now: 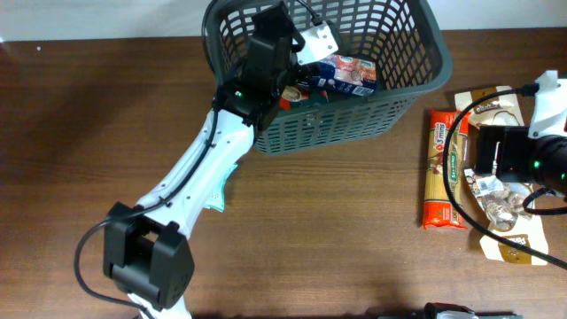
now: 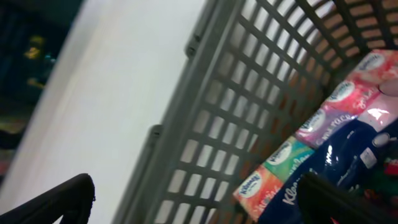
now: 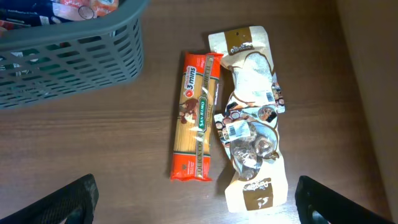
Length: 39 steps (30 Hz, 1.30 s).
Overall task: Pack container
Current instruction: 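Lower the multipack into the basket and release it, then move the left gripper down over the mint-green wipes pack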
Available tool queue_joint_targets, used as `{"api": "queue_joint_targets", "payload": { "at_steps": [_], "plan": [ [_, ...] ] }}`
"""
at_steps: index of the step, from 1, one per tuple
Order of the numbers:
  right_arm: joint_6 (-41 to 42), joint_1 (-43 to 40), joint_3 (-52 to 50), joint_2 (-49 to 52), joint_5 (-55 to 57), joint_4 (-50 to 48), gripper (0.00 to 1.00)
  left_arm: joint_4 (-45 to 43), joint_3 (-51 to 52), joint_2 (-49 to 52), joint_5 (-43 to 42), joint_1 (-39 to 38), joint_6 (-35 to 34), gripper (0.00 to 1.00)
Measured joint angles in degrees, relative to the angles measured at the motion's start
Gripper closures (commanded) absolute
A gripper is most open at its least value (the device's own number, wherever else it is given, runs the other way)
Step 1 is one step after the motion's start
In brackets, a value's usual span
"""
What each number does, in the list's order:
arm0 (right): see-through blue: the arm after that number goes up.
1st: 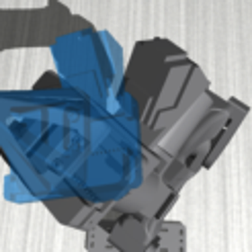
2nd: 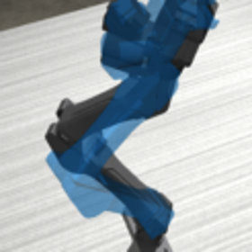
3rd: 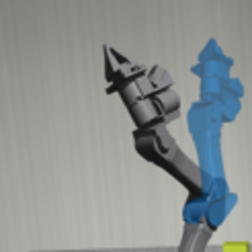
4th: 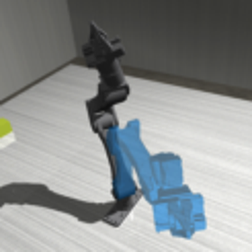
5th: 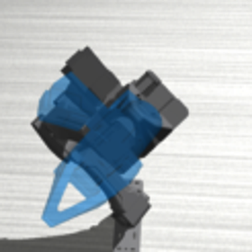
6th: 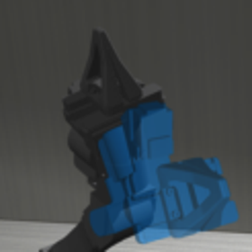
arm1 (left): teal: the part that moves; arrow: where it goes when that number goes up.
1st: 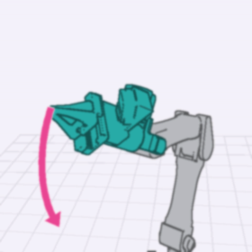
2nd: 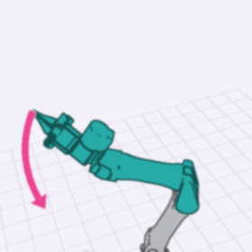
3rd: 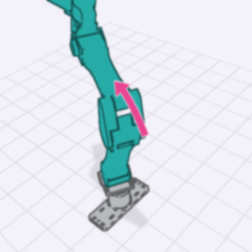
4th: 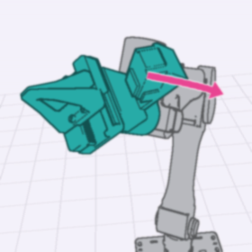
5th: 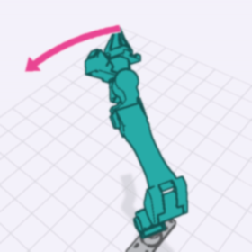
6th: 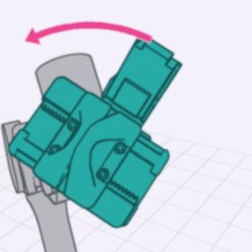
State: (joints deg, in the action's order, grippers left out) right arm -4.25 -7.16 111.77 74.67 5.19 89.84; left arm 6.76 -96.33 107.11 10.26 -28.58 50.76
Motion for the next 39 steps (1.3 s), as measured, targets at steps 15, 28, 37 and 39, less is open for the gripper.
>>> {"api": "queue_joint_targets", "payload": {
  "at_steps": [15,28,37,39],
  "plan": [
    [0.0,0.0,0.0,0.0,0.0,0.0,0.01,5.0,-0.9,-18.4,41.5,1.7,-0.5,0.0],
    [0.0,0.0,0.0,0.0,0.2,0.1,0.01,50.2,-1.1,-18.9,56.1,4.0,-28.7,0.01],
    [0.0,0.0,0.1,0.0,0.2,0.1,0.01,71.5,-1.1,-18.9,34.7,10.0,-59.0,0.01],
    [0.0,0.0,0.1,0.0,0.2,0.1,0.01,72.4,-1.1,-18.9,28.4,10.4,-63.0,0.01]
  ]
}}
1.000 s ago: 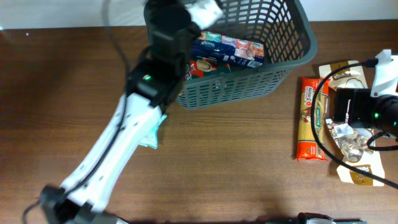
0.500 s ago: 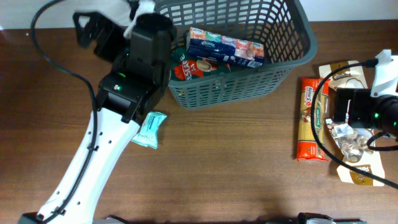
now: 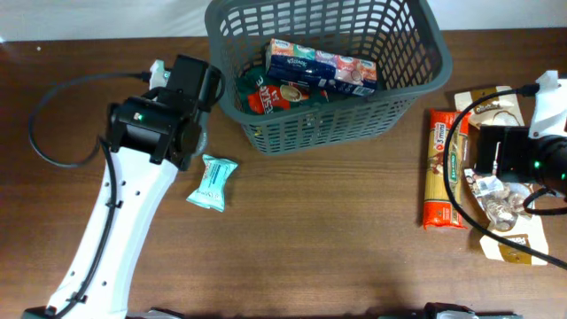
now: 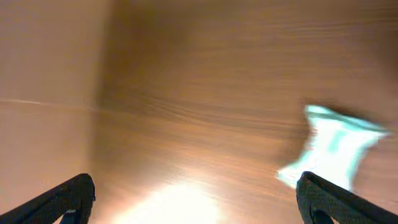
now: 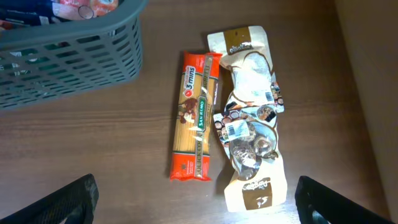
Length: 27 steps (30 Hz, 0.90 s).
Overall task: Pack container
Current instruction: 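Move the left gripper down over the mint-green wipes pack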
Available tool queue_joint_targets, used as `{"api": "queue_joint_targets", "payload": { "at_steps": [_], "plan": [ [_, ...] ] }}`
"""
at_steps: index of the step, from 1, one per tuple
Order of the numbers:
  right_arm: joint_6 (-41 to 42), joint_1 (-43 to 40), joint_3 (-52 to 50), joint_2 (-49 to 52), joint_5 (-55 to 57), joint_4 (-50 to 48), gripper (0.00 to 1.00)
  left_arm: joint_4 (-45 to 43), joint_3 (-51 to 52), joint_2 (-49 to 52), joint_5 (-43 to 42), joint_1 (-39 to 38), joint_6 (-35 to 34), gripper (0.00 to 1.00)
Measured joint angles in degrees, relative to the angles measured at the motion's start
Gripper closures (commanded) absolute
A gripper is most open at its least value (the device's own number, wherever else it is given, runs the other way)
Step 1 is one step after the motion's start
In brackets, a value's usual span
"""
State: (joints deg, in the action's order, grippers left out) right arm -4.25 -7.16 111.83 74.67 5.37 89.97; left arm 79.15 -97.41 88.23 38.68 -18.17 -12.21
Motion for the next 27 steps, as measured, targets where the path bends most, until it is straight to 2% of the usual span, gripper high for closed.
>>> {"api": "queue_joint_targets", "payload": {
  "at_steps": [4,8,14,20,27],
  "plan": [
    [0.0,0.0,0.0,0.0,0.0,0.0,0.01,-0.3,0.7,0.0,-12.1,-0.1,-5.6,0.01],
    [0.0,0.0,0.0,0.0,0.0,0.0,0.01,-3.0,3.8,0.0,-16.2,-0.1,-9.9,0.01],
    [0.0,0.0,0.0,0.0,0.0,0.0,0.01,-13.0,15.0,0.1,-23.8,-0.1,-15.5,0.0],
    [0.0,0.0,0.0,0.0,0.0,0.0,0.01,-17.7,23.8,0.1,-27.7,-0.1,-16.8,0.01],
    [0.0,0.0,0.0,0.0,0.0,0.0,0.01,-20.6,29.3,0.1,-28.7,-0.1,-17.2,0.0]
  ]
}}
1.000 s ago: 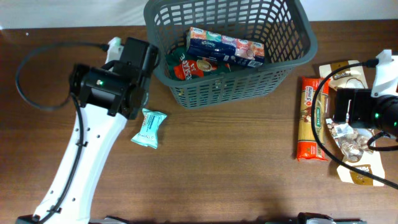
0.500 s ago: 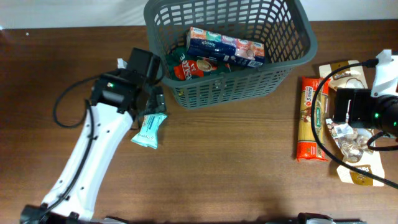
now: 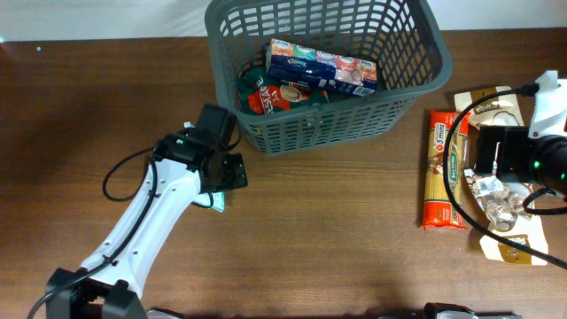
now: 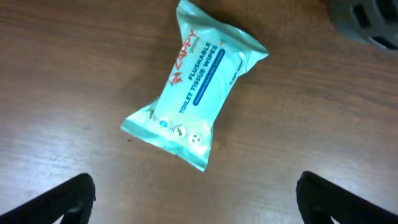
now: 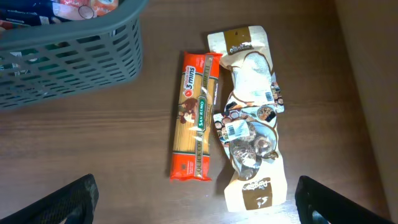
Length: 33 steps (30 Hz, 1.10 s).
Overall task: Pack container
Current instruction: 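Move the left gripper down over the mint-green wipes pack, then grasp the mint-green wipes pack end and lift it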
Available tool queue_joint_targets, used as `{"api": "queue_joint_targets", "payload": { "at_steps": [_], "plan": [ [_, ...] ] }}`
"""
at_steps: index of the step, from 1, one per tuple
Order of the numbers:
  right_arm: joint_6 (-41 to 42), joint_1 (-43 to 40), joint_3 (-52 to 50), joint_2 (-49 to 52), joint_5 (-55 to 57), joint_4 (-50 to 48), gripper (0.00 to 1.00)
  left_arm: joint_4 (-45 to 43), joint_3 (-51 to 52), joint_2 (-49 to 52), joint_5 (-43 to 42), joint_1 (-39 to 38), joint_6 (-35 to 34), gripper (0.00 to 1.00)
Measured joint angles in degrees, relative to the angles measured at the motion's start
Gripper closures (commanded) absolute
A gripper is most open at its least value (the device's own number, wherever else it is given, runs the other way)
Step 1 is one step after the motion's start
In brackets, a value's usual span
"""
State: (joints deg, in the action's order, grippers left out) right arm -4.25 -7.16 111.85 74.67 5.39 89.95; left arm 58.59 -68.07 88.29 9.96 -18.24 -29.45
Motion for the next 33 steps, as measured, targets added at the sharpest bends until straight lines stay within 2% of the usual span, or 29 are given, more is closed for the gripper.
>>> {"api": "queue_joint_targets", "payload": {
  "at_steps": [6,17,33],
  "plan": [
    [0.0,0.0,0.0,0.0,0.0,0.0,0.01,-6.3,5.5,0.0,-0.3,0.0,2.2,0.01],
    [0.0,0.0,0.0,0.0,0.0,0.0,0.01,-20.4,13.7,0.0,1.2,0.0,15.1,0.01],
    [0.0,0.0,0.0,0.0,0.0,0.0,0.01,-27.5,15.0,0.0,5.7,0.5,18.3,0.0]
  ]
}}
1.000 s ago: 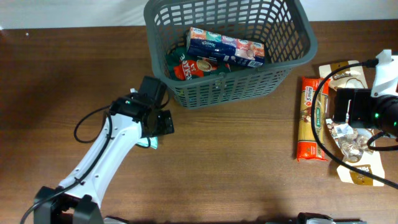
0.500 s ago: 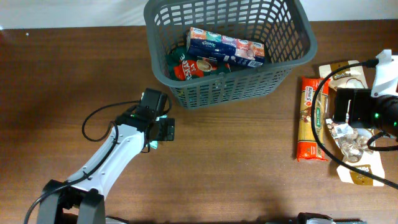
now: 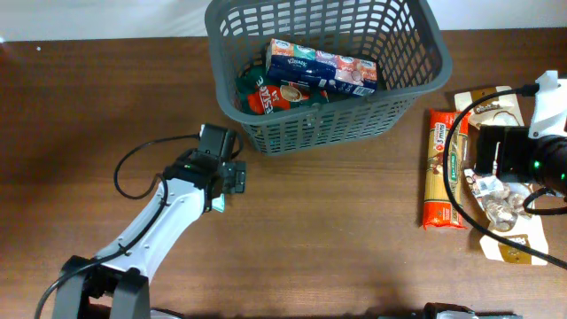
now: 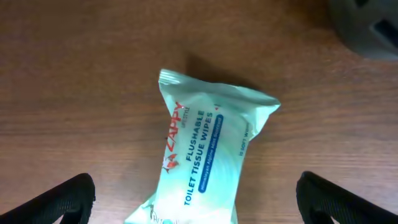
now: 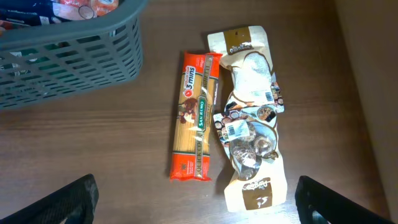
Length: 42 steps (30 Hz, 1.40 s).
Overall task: Pack container
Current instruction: 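Grasp the mint-green wipes pack end and lift it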
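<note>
A light-green pack of flushable wipes (image 4: 208, 162) lies flat on the brown table, its lower end reaching down between the fingertips of my left gripper (image 4: 198, 208), which hangs open right above it. In the overhead view the left gripper (image 3: 221, 180) covers the pack except for a sliver (image 3: 215, 206). The grey basket (image 3: 416, 53) stands at the back and holds a tissue multipack (image 3: 321, 64) and a red pouch (image 3: 266, 96). My right gripper (image 5: 198, 205) is open and empty above the table, on the right.
An orange pasta pack (image 5: 198, 115) and a cream and brown pouch (image 5: 252, 118) lie side by side right of the basket (image 5: 68, 62). The basket's front wall stands just beyond the left wrist. Cables trail from both arms.
My left gripper has come closer to the wipes pack, which now looks bigger in the wrist view and reaches between the fingertips. The right arm has not moved.
My left gripper was open inside the basket beside the tissue multipack. Then it was outside, left of the basket, with the wipes pack lying on the table nearby. After that it hung over the pack, and now it is close above it.
</note>
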Available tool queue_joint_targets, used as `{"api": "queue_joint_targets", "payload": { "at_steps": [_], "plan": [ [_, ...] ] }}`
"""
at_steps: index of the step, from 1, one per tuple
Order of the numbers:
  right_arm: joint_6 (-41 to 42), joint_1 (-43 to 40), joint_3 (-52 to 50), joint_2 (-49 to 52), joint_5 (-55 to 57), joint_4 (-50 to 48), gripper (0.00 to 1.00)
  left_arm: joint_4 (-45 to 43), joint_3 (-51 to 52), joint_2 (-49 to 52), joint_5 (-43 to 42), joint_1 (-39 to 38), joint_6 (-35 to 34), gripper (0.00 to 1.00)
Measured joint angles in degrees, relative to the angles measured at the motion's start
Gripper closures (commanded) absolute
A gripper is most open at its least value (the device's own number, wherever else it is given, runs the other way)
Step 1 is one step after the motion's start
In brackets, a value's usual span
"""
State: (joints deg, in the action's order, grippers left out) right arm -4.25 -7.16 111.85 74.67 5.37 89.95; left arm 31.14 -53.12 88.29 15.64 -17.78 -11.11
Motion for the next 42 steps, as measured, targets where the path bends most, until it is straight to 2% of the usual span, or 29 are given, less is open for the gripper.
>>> {"api": "queue_joint_targets", "payload": {
  "at_steps": [10,20,21,22,23,24,25,28,33,37,42],
  "plan": [
    [0.0,0.0,0.0,0.0,0.0,0.0,0.01,-4.6,7.4,0.0,0.0,0.2,0.0,0.0],
    [0.0,0.0,0.0,0.0,0.0,0.0,0.01,-8.4,9.4,2.1,0.0,0.2,0.1,0.0],
    [0.0,0.0,0.0,0.0,0.0,0.0,0.01,-8.6,9.4,2.6,0.0,0.2,0.1,0.08],
    [0.0,0.0,0.0,0.0,0.0,0.0,0.01,-9.0,9.4,3.2,0.0,0.2,-0.1,0.39],
    [0.0,0.0,0.0,0.0,0.0,0.0,0.01,-9.4,9.4,3.8,0.0,0.2,0.2,0.53],
    [0.0,0.0,0.0,0.0,0.0,0.0,0.01,-9.7,9.5,4.2,0.1,0.2,0.4,0.62],
    [0.0,0.0,0.0,0.0,0.0,0.0,0.01,-10.0,9.5,4.4,0.1,0.2,0.4,0.65],
    [0.0,0.0,0.0,0.0,0.0,0.0,0.01,-10.9,9.5,5.0,0.1,0.2,0.7,0.65],
    [0.0,0.0,0.0,0.0,0.0,0.0,0.01,-11.3,9.5,5.0,0.1,0.2,1.0,0.98],
    [0.0,0.0,0.0,0.0,0.0,0.0,0.01,-11.2,9.3,5.0,0.5,0.2,1.0,0.98],
    [0.0,0.0,0.0,0.0,0.0,0.0,0.01,-5.4,7.6,4.3,0.8,0.2,1.0,0.98]
  ]
}}
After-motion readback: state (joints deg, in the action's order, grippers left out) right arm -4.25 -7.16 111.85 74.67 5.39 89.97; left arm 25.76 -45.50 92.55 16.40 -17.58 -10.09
